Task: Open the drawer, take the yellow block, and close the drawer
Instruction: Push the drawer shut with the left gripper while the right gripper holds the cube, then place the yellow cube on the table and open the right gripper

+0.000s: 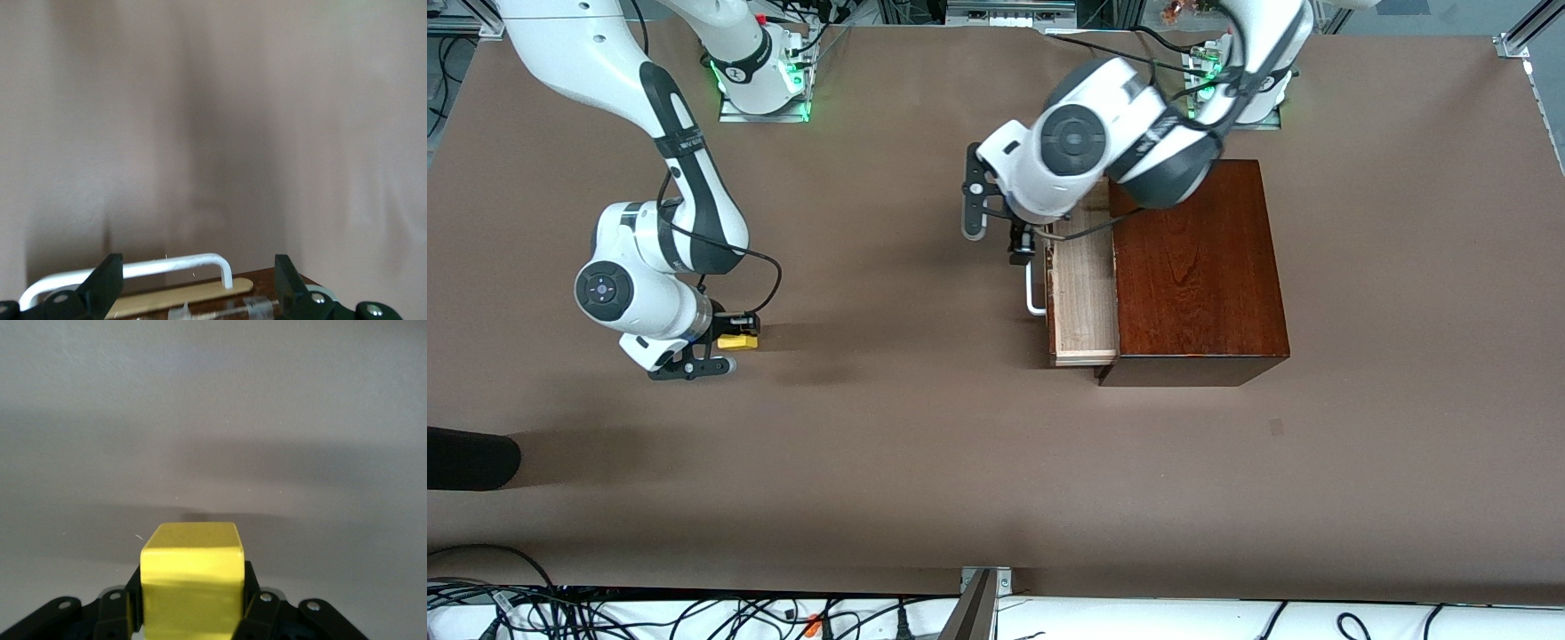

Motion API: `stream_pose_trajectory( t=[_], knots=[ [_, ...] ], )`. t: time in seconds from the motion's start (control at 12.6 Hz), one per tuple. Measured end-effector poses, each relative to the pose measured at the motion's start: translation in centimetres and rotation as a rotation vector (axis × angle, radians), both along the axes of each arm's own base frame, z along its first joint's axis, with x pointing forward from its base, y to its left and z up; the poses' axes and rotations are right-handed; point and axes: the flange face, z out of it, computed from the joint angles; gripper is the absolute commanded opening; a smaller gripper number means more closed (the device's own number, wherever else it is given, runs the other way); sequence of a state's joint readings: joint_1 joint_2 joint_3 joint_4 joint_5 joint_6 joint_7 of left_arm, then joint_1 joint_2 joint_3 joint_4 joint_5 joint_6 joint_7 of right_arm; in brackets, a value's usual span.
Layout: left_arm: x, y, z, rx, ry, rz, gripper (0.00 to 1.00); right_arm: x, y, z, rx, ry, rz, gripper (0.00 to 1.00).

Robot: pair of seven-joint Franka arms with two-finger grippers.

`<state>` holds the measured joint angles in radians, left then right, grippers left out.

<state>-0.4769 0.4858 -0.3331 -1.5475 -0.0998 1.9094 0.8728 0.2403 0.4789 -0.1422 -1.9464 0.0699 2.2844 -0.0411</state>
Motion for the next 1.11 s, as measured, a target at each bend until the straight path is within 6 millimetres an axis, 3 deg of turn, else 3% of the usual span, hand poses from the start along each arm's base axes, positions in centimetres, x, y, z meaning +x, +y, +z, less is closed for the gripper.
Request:
stream_pose_trajectory(
  t=[0.24,0.55,0.63,0.79,1.11],
  knots=[
    [-1.5,-1.8,-3.1,0.107,-0.067,-0.117,1.0,-0.6,-0.4,-1.1,-0.001,-0.037,-0.004,0.25],
    [-0.6,-0.9,-6.4,0.196,-0.097,-0.161,1.0,-1.4,-1.5,-2.2,-0.005,-0.047,-0.02,0.39],
    [-0.3,-0.5,-6.5,0.213,-0.098,-0.16,1.0,-1.3,-1.9,-2.3,-0.006,-0.047,-0.027,0.52],
    [-0.1,0.2,-6.4,0.242,-0.077,-0.155,1.0,-1.3,-2.4,-2.3,-0.006,-0.047,-0.035,1.0],
    [1.2,3.0,-6.6,0.333,-0.021,-0.125,1.0,-0.3,-3.6,-1.0,-0.011,-0.088,-0.034,1.0]
  ],
)
